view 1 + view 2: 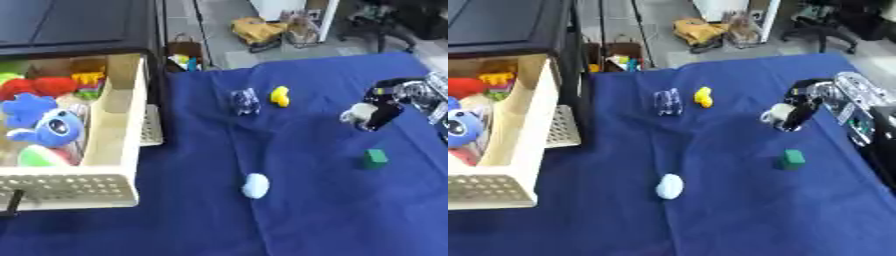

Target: Pick up objects from table and place into drawer.

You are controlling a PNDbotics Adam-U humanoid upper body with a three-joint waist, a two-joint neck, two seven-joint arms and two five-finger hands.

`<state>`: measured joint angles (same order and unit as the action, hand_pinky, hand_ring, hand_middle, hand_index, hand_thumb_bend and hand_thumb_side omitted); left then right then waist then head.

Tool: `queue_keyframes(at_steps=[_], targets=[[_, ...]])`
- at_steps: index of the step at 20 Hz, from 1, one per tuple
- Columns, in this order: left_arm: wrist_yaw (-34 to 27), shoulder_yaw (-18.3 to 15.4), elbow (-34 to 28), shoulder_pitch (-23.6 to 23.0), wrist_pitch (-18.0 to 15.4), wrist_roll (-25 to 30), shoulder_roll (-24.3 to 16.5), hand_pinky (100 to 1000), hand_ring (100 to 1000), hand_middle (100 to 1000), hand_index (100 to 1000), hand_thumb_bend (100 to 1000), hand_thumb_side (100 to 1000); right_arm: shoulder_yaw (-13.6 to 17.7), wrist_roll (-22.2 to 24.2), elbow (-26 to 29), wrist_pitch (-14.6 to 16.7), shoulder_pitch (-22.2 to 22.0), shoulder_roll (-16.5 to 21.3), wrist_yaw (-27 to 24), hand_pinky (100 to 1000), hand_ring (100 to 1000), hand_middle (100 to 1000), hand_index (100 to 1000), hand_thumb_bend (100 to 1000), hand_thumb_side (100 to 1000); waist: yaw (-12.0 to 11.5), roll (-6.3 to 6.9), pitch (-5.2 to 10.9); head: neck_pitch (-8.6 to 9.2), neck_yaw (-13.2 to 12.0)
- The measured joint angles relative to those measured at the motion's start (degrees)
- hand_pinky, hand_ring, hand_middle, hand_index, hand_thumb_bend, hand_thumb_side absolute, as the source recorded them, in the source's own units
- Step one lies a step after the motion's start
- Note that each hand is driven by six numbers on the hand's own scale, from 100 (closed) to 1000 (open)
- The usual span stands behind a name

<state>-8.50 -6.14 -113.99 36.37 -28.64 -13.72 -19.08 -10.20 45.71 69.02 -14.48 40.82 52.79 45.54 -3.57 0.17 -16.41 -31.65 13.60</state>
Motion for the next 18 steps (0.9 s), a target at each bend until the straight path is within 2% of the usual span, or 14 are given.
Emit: queue_keyframes(at_steps=[8, 18], targets=[[-0.03, 0.01, 0.00, 0.00, 0.05, 0.05, -0.01, 485, 542, 591, 763, 328, 1000, 0.02, 0.22, 4.13, -0.13, 0.61, 1.68, -0.30, 824, 858, 540, 738, 178, 465, 0.02, -0.67, 0.71, -0.01, -0.43], [-0.29, 0.04, 0.00, -0.08, 0.25, 0.23, -0.08, 485, 542, 591, 763, 332, 1000, -0.38, 2.19, 12.97, 0.82, 3.74, 4.11, -2.87, 824, 856, 528, 733, 190, 511, 0.51, -2.08, 2.09, -0.51, -0.97]])
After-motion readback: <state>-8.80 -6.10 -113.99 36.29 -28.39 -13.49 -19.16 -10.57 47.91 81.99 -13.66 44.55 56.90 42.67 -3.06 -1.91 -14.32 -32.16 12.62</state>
